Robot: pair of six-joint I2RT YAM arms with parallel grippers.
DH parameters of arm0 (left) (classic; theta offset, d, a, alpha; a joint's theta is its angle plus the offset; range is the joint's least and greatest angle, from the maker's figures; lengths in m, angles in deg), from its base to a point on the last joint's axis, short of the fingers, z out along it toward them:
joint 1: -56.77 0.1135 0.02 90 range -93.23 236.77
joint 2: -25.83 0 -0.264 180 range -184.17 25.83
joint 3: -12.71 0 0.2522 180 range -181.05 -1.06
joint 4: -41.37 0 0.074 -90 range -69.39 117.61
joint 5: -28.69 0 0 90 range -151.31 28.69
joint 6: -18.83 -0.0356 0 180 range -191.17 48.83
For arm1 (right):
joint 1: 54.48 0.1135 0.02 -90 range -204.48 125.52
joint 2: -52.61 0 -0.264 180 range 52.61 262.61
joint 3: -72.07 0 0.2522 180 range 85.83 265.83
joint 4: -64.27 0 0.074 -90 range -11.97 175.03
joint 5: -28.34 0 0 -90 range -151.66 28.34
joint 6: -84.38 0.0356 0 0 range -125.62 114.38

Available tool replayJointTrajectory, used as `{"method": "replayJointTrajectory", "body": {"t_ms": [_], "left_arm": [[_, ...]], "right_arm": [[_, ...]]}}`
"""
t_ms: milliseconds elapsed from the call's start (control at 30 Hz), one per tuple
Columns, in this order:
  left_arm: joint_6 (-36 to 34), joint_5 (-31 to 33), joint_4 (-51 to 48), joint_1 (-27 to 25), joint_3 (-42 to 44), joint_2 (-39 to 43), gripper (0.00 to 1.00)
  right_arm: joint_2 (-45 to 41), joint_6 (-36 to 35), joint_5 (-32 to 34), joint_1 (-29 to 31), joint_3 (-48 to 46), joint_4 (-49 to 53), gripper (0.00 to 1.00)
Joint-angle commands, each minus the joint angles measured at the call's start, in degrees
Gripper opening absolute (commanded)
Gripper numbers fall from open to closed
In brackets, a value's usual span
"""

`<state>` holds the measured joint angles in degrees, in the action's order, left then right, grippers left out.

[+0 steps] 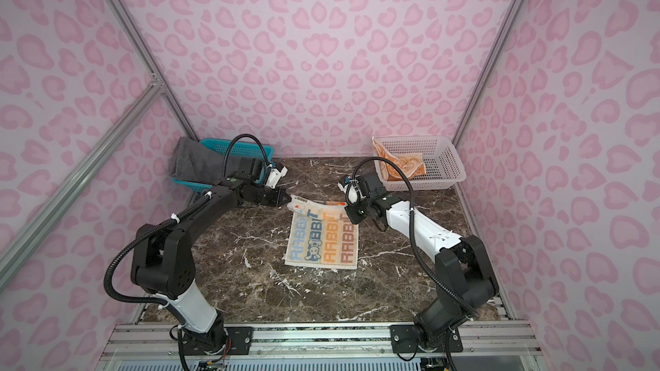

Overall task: Fold and stack the towels
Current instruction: 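Lay the hanging towel flat on the table with both grippers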

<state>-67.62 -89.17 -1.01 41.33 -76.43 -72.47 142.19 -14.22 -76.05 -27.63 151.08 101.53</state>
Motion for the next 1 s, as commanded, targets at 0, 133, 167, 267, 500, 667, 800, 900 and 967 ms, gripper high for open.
{"method": "replayJointTrajectory", "body": {"t_ms": [0, 133, 167, 267, 500, 667, 800, 900, 967], "left_arm": [[1.3, 0.34, 2.07, -0.33, 2.99, 2.8, 0.03], [1.87, 1.04, 2.21, -1.28, 5.86, 6.26, 0.03], [2.05, 1.22, 2.3, -1.42, 6.45, 7.01, 0.03], [2.73, 1.91, 3.21, -2.04, 9.18, 8.68, 0.03], [5.38, 3.35, 4.19, -3.98, 15.05, 9.32, 0.03], [7.31, 3.63, 4.35, -4.5, 18.67, 11.76, 0.03], [8.79, 3.66, 3.52, -4.88, 20.55, 12.92, 0.04], [9.4, 4.81, 2.64, -5.07, 22.05, 13.7, 0.05], [9.81, 5.27, 2.08, -5.1, 22.56, 14.38, 0.1]], "right_arm": [[-2.61, 0.5, 2.74, 0.78, -2.41, -1.65, 0.0], [-6.76, 0.61, 3.47, 2.68, -5.64, -2.23, 0.0], [-7.42, 0.6, 3.8, 2.99, -6.32, -2.22, 0.0], [-8.2, 1.64, 3.23, 3.8, -8.2, -2.0, 0.0], [-8.84, 4.0, 4.1, 7.89, -13.95, -2.31, 0.02], [-12.91, 5.99, 3.1, 9.59, -18.3, -2.5, 0.11], [-15.72, 7.13, 1.74, 10.44, -20.63, -1.13, 0.29], [-17.81, 7.15, 1.27, 11.17, -22.19, -0.56, 0.39], [-19.44, 7.45, 1.58, 11.21, -23.3, -0.85, 0.43]]}}
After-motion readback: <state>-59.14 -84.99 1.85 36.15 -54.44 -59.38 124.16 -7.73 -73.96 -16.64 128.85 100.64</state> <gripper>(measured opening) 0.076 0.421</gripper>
